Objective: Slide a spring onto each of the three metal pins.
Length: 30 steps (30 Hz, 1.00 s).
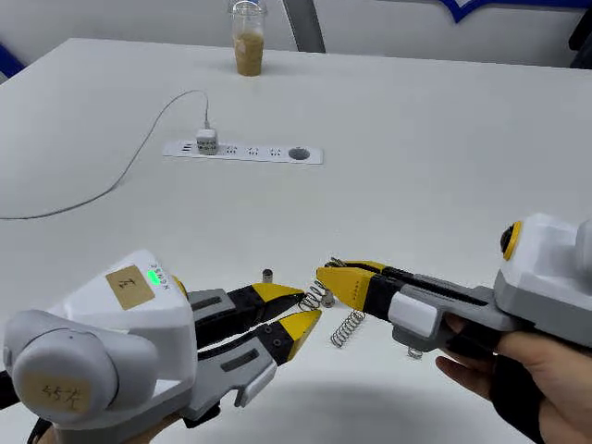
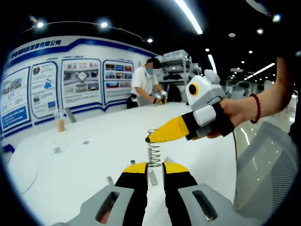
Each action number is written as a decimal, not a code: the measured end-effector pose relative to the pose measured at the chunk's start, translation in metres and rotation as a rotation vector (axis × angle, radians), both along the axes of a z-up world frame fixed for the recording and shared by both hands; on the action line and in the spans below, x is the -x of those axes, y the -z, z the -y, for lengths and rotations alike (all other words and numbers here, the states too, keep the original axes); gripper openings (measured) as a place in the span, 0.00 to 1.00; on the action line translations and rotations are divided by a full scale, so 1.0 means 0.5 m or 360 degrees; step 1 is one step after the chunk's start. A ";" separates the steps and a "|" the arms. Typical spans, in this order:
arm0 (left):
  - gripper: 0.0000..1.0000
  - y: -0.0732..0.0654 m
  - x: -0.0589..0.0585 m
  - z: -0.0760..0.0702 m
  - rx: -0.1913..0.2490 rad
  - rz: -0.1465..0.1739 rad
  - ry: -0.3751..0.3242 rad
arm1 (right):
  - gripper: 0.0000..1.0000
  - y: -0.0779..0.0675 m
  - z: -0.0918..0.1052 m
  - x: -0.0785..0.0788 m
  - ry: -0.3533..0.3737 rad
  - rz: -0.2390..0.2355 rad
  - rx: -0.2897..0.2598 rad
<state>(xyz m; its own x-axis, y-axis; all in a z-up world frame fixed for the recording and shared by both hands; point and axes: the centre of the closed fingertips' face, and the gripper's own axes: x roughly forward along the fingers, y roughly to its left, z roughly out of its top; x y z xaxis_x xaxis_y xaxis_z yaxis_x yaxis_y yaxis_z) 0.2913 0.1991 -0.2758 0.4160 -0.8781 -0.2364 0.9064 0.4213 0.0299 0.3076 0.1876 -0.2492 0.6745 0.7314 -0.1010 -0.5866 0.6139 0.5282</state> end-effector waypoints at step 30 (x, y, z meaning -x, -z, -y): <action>0.50 0.082 -0.007 -0.059 -0.0220 -0.0126 -0.0172 | 0.11 0.043 -0.034 -0.110 -0.0005 0.0293 0.0553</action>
